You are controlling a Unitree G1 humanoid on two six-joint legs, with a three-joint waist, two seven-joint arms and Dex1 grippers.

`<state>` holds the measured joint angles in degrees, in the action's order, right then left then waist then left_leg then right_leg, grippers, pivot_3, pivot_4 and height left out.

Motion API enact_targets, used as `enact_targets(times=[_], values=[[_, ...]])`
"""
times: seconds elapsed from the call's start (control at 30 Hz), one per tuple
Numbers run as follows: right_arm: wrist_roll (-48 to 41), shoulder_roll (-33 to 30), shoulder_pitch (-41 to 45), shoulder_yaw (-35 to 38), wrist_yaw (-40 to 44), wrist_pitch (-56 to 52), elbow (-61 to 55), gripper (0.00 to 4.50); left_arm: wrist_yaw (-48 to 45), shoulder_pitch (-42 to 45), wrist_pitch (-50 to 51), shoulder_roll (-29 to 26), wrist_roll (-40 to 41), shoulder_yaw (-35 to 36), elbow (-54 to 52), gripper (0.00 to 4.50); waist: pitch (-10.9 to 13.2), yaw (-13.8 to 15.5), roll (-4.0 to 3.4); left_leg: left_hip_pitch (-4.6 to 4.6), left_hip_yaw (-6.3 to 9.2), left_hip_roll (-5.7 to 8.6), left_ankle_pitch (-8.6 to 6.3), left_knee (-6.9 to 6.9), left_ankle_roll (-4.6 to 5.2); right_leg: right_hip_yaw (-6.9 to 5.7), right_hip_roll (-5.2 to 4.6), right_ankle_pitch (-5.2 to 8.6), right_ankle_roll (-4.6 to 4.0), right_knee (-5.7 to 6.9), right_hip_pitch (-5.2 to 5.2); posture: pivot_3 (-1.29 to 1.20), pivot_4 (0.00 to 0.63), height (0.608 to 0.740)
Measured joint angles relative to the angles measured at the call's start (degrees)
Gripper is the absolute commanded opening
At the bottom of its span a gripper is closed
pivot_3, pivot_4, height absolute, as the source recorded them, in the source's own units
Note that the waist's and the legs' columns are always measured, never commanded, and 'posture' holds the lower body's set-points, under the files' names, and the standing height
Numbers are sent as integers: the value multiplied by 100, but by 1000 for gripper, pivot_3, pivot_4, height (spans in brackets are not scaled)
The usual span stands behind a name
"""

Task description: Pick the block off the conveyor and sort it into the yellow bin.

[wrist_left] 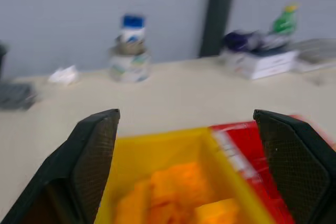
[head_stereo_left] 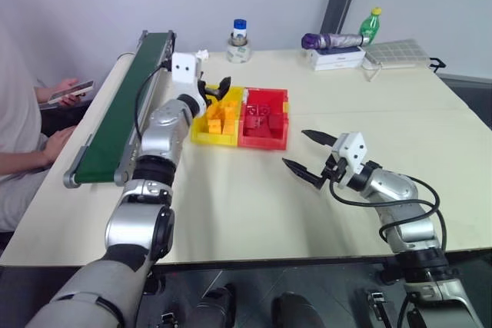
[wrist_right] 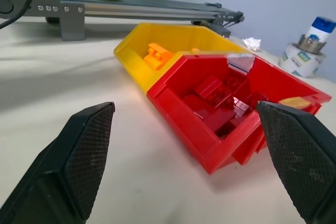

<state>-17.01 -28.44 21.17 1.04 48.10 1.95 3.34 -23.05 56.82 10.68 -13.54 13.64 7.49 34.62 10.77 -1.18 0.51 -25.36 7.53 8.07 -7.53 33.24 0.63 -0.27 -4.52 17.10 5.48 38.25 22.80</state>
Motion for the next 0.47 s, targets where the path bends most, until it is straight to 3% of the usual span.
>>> enact_targets(times=[0.1,0.27,0.37,0.47], values=[[-4,-32,-37,28,2,-8,-38,4500,-294,-958,844,-346,397,16,-1665,4424,0,-45,-1,0,0,-3,1,-5,-1,5,4,1,-2,8,10,0,150,740],[-8,-84,27,58,97,2,32,4500,-856,-2789,2445,-1581,1500,362,-4728,4424,1,-116,-2,3,1,-5,0,-4,-1,7,5,2,-5,10,6,0,150,740],[-7,-68,177,20,194,7,161,4500,-1068,-3446,2956,-2134,2142,932,-5686,4424,-1,-57,-6,9,3,-5,-9,-3,-14,7,5,8,-25,8,1,0,150,740],[-8,-79,285,10,292,34,263,4500,-1304,-4163,2953,-2643,2203,1557,-5803,4424,-2,17,-8,16,2,-6,-10,-5,-15,8,5,13,-37,7,14,0,150,740]])
